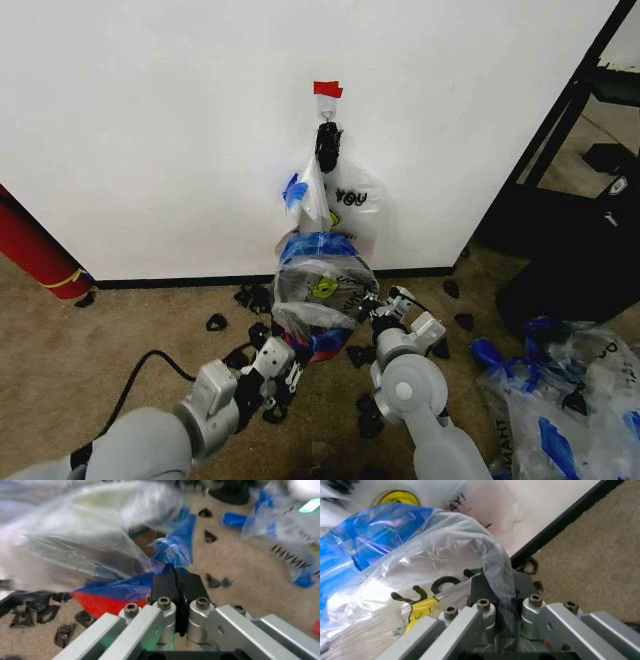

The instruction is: Pick up the garbage bag from the wall and place it over the trash bin.

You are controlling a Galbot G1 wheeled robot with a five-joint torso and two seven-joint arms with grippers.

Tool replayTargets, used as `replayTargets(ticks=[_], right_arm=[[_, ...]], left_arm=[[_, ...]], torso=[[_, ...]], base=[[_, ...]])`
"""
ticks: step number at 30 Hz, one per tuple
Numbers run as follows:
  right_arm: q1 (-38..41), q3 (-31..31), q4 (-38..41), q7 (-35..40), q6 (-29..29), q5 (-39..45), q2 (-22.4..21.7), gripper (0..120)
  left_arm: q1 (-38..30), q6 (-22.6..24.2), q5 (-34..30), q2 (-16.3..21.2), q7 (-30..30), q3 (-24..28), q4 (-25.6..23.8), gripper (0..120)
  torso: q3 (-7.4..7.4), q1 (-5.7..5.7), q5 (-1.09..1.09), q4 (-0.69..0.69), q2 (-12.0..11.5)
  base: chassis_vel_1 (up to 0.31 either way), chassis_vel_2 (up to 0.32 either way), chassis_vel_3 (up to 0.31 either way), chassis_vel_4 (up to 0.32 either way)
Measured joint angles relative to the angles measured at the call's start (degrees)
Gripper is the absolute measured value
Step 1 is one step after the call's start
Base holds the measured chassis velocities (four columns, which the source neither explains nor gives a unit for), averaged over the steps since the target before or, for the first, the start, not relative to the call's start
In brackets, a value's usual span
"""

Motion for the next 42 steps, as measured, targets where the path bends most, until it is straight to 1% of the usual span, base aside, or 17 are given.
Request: replayTargets(ticks=[3,5,9,11,14,16,18,20,21,24,25,27,32,34,35,38,42], right_arm=[[-0.7,-0.54,1.99,0.36,-0.43,1.18,0.18,0],[-0.8,-0.62,2.23,0.4,-0.47,1.26,0.22,0],[-0.98,-1.1,2.83,0.66,-0.73,1.62,0.29,0],[-1.0,-1.17,2.87,0.67,-0.78,1.64,0.13,0],[-1.0,-1.17,2.87,0.67,-0.79,1.6,0.0,0],[-0.96,-1.08,2.62,0.59,-0.79,1.31,-0.27,0],[-0.74,-1.01,2.05,0.48,-0.74,0.8,-0.4,0],[-0.66,-0.99,1.88,0.44,-0.71,0.5,-0.4,0],[-0.44,-0.83,1.54,0.39,-0.64,-0.09,-0.34,0],[0.03,-0.51,1.21,0.38,-0.61,-0.21,-0.09,0],[0.27,-0.36,1.02,0.38,-0.6,-0.12,-0.03,0],[0.36,-0.3,0.93,0.38,-0.59,-0.11,-0.03,0],[1.11,0.51,-1.06,0.02,-0.25,-0.18,-0.41,0],[0.64,0.63,-1.16,-0.36,-0.13,-0.41,-0.79,0],[0.64,0.63,-1.16,-0.36,-0.13,-0.41,-0.79,0],[-0.95,0.43,-1.05,-1.68,0.32,-2.57,-1.88,0],[-2.96,-0.77,0.07,-4.02,1.08,-5.4,-2.96,0]], left_arm=[[-2.89,-1.12,6.03,-2.75,1.33,4.27,6.73,0],[-3.47,-1.22,6.67,-3.49,1.35,5.05,8.26,0],[-4.78,-1.62,9.04,-6.38,1.63,7.95,14.16,0],[-4.99,-1.85,9.88,-7.16,1.95,8.86,15.52,0],[-4.82,-1.9,10.21,-7.25,2.02,9.01,15.56,0],[-3.03,-1.81,10.62,-6.11,2.04,7.68,13.7,0],[-0.64,-1.74,10.57,-4.77,1.72,5.34,11.34,6],[0.37,-1.74,10.53,-4.42,1.43,4.49,10.64,8],[2.77,-1.85,10.62,-3.79,0.98,2.68,9.28,14],[6.66,-2.16,11.77,-3.17,0.76,0.29,7.26,22],[8.11,-2.35,12.55,-3.02,0.74,-0.4,6.33,29],[8.48,-2.4,12.78,-2.98,0.73,-0.55,6.04,33],[13.02,-4.48,14.75,-2.52,-1.18,-2.72,2.07,56],[13.98,-5.25,13.99,-2.49,-1.44,-4.26,0.76,63],[13.98,-5.25,13.99,-2.49,-1.44,-4.26,0.76,63],[12.02,-5.77,7.78,-2.4,-2.89,-6.98,-2.79,76],[6.74,-6.18,0.24,-1.97,-3.6,-8.53,-3.56,92]], torso=[[0.0,0.0,-0.01,-0.01,0.0],[0.0,0.0,-0.01,-0.02,0.0],[0.0,0.0,-0.01,-0.01,0.0],[0.0,0.0,-0.01,-0.01,0.0],[0.01,0.0,-0.01,-0.02,0.0],[0.0,0.0,-0.01,-0.02,0.0],[0.0,0.0,0.0,-0.01,0.0],[0.0,0.0,0.0,-0.02,0.0],[0.01,0.0,0.0,-0.01,0.0],[0.0,0.0,0.0,0.0,0.0],[0.0,0.0,-0.01,0.01,0.0],[0.0,0.0,-0.01,0.01,0.0],[0.0,0.0,-0.01,0.0,0.0],[0.0,0.0,-0.01,0.0,0.0],[0.0,0.0,-0.01,0.0,0.0],[0.0,0.0,0.0,-0.01,0.0],[0.0,0.0,0.0,-0.02,0.0]], base=[[0.0,0.0,0.0,0.0],[0.0,0.0,0.0,0.0],[0.0,0.0,0.0,0.0],[0.0,0.0,0.0,0.0],[0.0,0.0,0.0,0.0],[0.0,0.0,0.0,0.0],[0.0,0.0,0.0,0.0],[0.0,0.0,0.0,0.0],[0.0,0.0,0.0,0.0],[0.0,0.0,0.0,0.0],[0.0,0.0,0.0,0.0],[0.0,0.0,0.0,0.0],[0.0,0.0,0.0,0.0],[0.0,0.0,0.0,0.0],[0.0,0.0,0.0,0.0],[0.0,0.0,0.0,0.0],[0.0,0.0,0.0,0.0]])
